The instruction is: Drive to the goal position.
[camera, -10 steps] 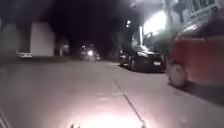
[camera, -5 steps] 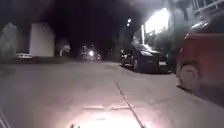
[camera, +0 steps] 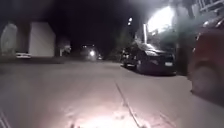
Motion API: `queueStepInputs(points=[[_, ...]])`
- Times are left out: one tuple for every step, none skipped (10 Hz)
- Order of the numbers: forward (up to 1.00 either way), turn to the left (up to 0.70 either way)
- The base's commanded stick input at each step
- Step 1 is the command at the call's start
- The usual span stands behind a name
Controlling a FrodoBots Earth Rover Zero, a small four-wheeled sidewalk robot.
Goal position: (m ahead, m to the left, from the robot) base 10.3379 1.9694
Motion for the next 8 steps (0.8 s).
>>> queueStepInputs(points=[[0.85, 0.0], [0.85, 0.0], [0.85, 0.0], [0.85, 0.0], [0.85, 0.0], [0.85, 0.0], [0.85, 0.0], [0.85, 0.0]])
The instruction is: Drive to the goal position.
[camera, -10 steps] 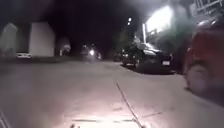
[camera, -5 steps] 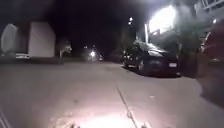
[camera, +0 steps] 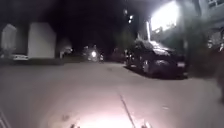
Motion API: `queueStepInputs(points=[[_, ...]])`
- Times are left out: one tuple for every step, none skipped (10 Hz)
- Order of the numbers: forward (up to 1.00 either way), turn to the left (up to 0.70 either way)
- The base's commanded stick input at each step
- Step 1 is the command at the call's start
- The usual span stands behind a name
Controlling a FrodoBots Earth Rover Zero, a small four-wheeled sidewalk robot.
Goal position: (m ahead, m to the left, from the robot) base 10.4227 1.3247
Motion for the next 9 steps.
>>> queueStepInputs(points=[[0.85, 0.0], [0.85, 0.0], [0.85, 0.0], [0.85, 0.0], [0.85, 0.0], [0.85, 0.0], [0.85, 0.0], [0.85, 0.0], [0.85, 0.0]])
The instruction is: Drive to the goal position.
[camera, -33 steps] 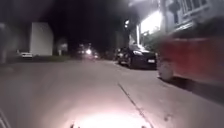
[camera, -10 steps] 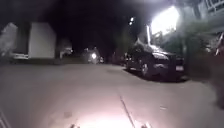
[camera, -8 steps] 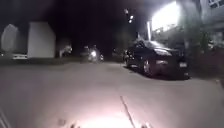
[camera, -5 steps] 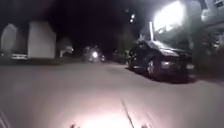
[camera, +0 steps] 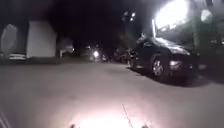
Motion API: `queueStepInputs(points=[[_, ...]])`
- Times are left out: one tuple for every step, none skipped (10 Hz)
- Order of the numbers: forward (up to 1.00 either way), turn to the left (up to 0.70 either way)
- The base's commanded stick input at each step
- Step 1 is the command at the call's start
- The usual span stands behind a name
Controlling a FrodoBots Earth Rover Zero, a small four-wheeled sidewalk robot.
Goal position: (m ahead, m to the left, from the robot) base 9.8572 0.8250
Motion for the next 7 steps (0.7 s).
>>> queueStepInputs(points=[[0.85, 0.0], [0.85, 0.0], [0.85, 0.0], [0.85, 0.0], [0.85, 0.0], [0.85, 0.0], [0.85, 0.0]])
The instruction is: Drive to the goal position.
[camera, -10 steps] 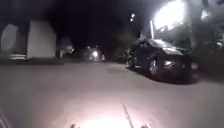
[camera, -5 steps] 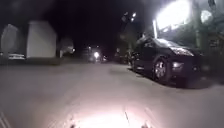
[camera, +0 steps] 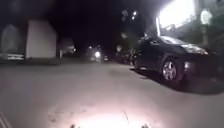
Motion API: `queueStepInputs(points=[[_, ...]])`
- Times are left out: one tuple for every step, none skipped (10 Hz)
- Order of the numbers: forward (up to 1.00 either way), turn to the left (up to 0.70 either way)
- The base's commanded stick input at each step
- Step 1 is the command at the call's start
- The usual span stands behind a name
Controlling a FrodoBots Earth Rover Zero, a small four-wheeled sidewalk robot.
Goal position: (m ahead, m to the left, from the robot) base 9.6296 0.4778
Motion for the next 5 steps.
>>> queueStepInputs(points=[[0.85, 0.0], [0.85, 0.0], [0.85, 0.0], [0.85, 0.0], [0.85, 0.0]])
